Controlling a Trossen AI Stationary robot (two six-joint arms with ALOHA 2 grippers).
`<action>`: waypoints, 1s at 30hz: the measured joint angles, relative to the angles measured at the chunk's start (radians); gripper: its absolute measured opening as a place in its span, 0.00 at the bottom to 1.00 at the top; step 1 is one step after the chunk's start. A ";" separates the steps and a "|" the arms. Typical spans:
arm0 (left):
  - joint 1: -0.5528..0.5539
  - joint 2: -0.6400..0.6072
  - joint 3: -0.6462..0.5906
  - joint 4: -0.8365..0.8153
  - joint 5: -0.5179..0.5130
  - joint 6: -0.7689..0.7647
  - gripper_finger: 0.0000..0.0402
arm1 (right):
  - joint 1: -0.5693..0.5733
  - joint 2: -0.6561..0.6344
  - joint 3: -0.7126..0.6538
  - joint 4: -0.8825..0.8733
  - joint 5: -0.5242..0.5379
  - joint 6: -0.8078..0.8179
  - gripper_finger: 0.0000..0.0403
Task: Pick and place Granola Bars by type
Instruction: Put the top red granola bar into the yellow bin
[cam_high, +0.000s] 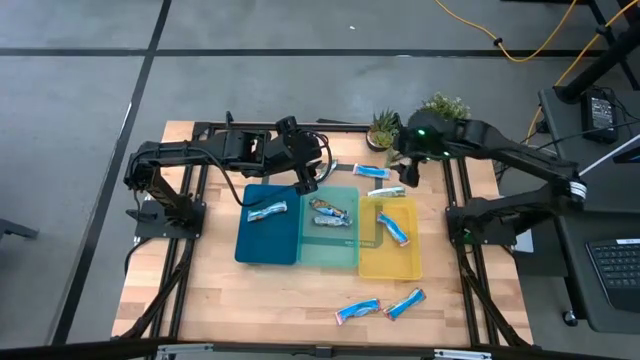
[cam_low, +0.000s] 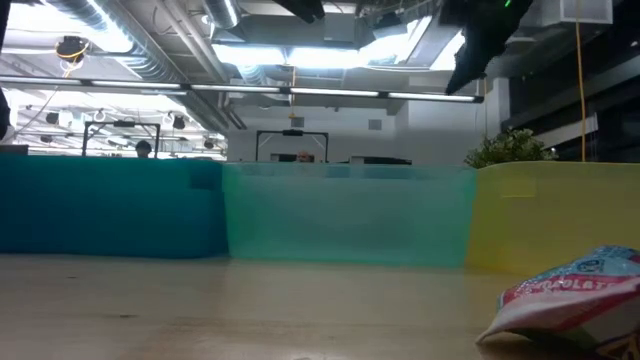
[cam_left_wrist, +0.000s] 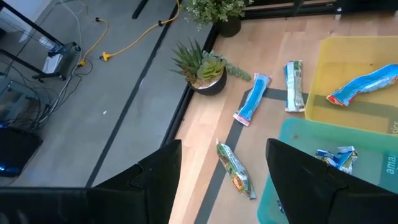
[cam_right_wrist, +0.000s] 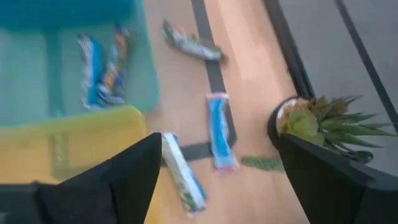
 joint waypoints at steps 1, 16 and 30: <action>0.000 0.000 0.000 0.000 -0.001 0.000 0.56 | -0.019 0.025 0.000 0.000 -0.011 -0.021 0.80; 0.001 0.000 0.000 0.000 -0.020 -0.015 0.56 | -0.153 0.303 -0.068 0.176 -0.193 -0.118 0.80; 0.001 0.000 0.000 0.000 -0.022 -0.016 0.56 | -0.156 0.462 -0.187 0.355 -0.224 -0.155 0.80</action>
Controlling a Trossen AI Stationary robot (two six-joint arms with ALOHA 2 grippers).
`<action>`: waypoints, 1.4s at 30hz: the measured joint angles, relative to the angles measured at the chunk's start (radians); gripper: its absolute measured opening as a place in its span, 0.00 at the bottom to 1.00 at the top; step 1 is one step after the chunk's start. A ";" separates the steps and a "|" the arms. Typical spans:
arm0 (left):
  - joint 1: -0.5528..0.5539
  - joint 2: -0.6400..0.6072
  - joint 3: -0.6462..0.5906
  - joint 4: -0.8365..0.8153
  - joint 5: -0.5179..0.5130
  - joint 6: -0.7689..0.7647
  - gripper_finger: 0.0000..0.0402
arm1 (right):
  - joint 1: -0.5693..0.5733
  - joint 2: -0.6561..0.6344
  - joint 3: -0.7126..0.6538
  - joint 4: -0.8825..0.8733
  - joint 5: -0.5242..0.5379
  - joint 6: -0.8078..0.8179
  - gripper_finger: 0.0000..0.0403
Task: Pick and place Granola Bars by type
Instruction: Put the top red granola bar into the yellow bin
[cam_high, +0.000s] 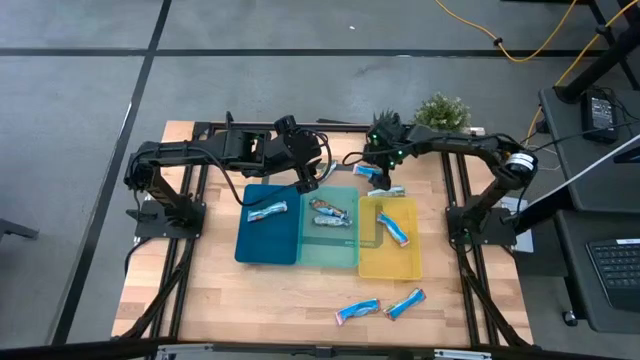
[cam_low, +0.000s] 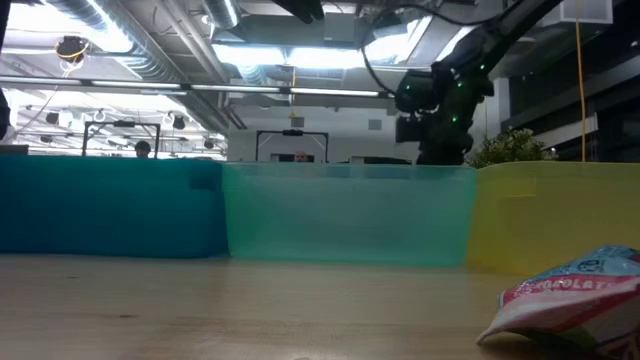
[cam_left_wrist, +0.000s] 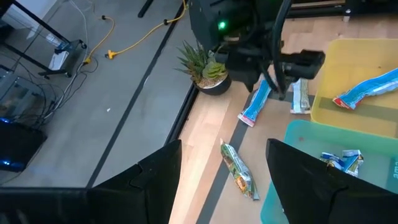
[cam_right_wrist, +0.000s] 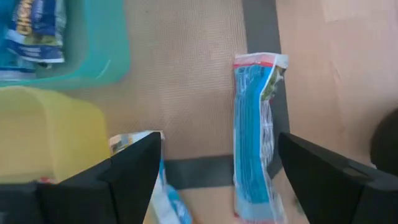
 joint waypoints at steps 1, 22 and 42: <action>0.000 0.000 0.000 0.000 0.000 -0.001 0.56 | -0.001 0.010 0.000 0.014 0.000 -0.001 0.80; 0.000 0.000 0.000 0.000 0.001 -0.027 0.56 | -0.027 0.172 0.000 0.087 0.117 0.015 0.72; 0.000 0.000 0.000 0.000 0.001 -0.035 0.56 | -0.027 0.180 0.006 0.092 0.114 0.066 0.23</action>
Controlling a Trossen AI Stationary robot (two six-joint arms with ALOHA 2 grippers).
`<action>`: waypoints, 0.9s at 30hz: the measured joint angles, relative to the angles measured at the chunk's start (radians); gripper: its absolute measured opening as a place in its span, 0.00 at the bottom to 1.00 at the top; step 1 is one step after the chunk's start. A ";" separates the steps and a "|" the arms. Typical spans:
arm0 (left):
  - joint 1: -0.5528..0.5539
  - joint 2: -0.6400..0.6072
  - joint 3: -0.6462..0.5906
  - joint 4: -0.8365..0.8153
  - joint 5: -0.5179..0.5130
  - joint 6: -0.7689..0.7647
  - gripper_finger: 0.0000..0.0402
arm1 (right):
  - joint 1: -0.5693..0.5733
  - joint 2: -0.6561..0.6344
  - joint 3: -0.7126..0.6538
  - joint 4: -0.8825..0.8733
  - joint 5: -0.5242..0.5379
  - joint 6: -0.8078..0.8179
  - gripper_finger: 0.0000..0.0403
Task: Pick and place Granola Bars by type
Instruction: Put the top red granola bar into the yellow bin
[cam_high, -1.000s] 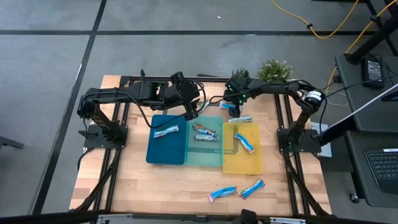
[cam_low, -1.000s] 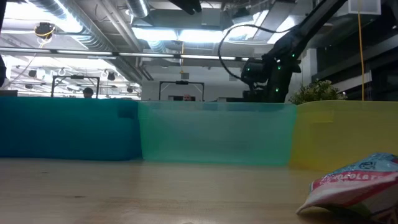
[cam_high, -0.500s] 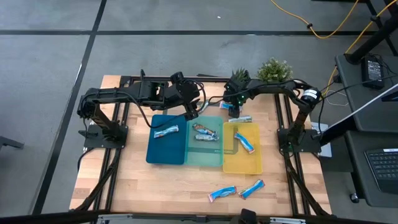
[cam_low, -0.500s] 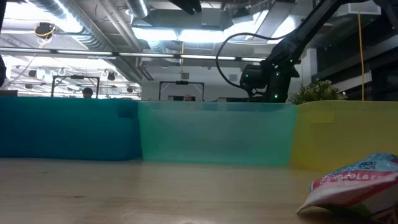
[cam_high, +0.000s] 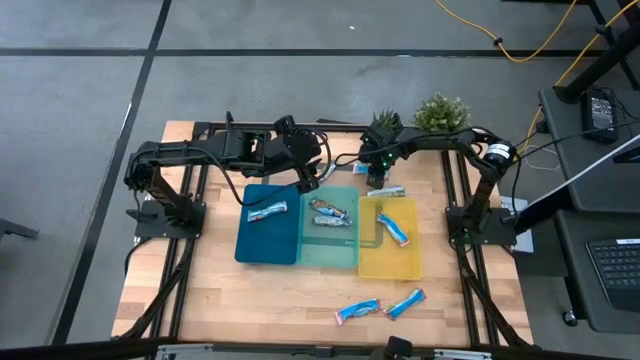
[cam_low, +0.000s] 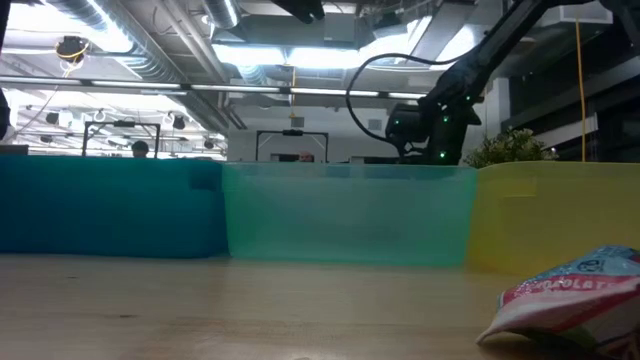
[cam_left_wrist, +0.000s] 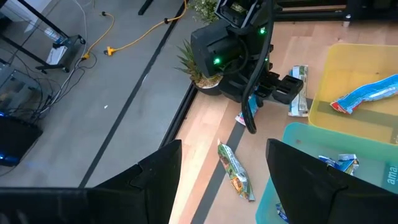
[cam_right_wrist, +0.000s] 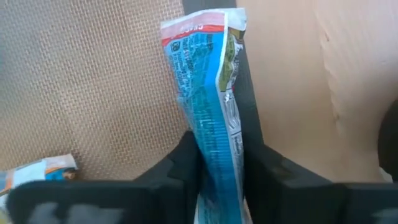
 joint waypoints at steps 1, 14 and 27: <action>0.000 0.000 0.000 0.000 0.000 0.000 0.56 | 0.000 -0.001 0.005 -0.015 -0.001 0.000 0.21; 0.000 0.000 0.000 0.000 0.000 0.017 0.56 | 0.001 -0.258 0.072 -0.097 -0.001 0.054 0.10; 0.000 0.000 0.000 0.000 0.002 0.035 0.56 | 0.021 -0.477 0.072 -0.127 -0.026 0.079 0.10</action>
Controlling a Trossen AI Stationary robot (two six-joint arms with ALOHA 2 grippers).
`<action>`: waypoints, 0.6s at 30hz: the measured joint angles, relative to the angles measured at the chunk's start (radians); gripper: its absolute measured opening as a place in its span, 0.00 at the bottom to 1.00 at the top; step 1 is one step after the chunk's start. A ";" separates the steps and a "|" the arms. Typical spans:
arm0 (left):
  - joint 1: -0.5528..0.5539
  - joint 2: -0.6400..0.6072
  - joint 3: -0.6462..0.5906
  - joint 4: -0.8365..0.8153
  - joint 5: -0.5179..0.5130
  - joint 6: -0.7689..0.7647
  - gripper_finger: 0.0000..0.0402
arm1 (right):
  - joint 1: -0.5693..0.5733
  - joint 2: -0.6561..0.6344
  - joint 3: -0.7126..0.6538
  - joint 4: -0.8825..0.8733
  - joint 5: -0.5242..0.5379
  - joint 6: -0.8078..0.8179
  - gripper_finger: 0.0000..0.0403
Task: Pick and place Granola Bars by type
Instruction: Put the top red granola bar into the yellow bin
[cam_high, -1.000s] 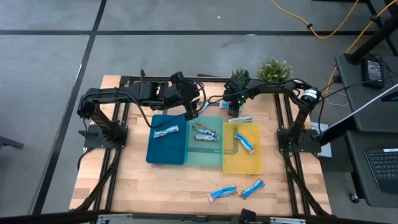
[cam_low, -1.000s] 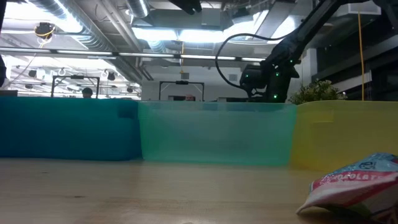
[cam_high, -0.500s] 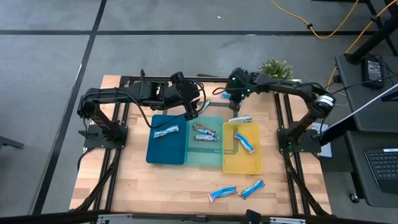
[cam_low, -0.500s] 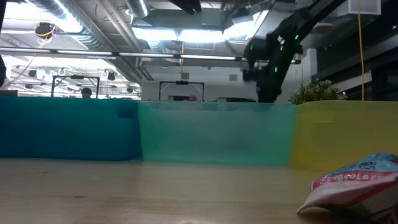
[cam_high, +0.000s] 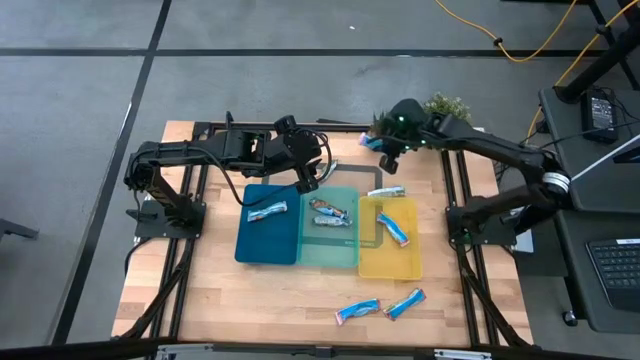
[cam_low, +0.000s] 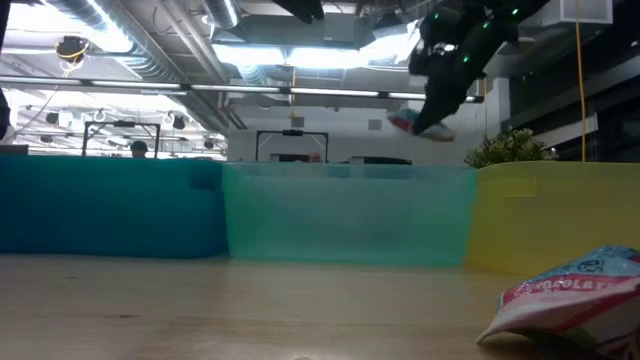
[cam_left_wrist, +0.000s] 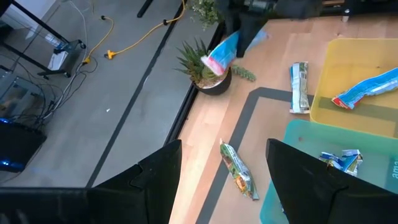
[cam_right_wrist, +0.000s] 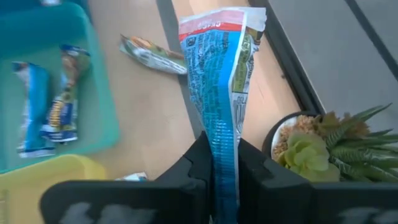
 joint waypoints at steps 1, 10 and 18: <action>0.000 0.000 0.000 0.000 0.000 0.000 0.56 | 0.003 -0.020 0.000 -0.008 -0.010 -0.002 0.10; 0.000 0.000 0.000 0.000 0.001 0.000 0.56 | 0.081 -0.243 0.000 -0.094 -0.053 -0.071 0.10; 0.000 0.000 0.000 0.000 0.067 0.013 0.56 | 0.114 -0.360 0.000 -0.096 -0.077 -0.086 0.10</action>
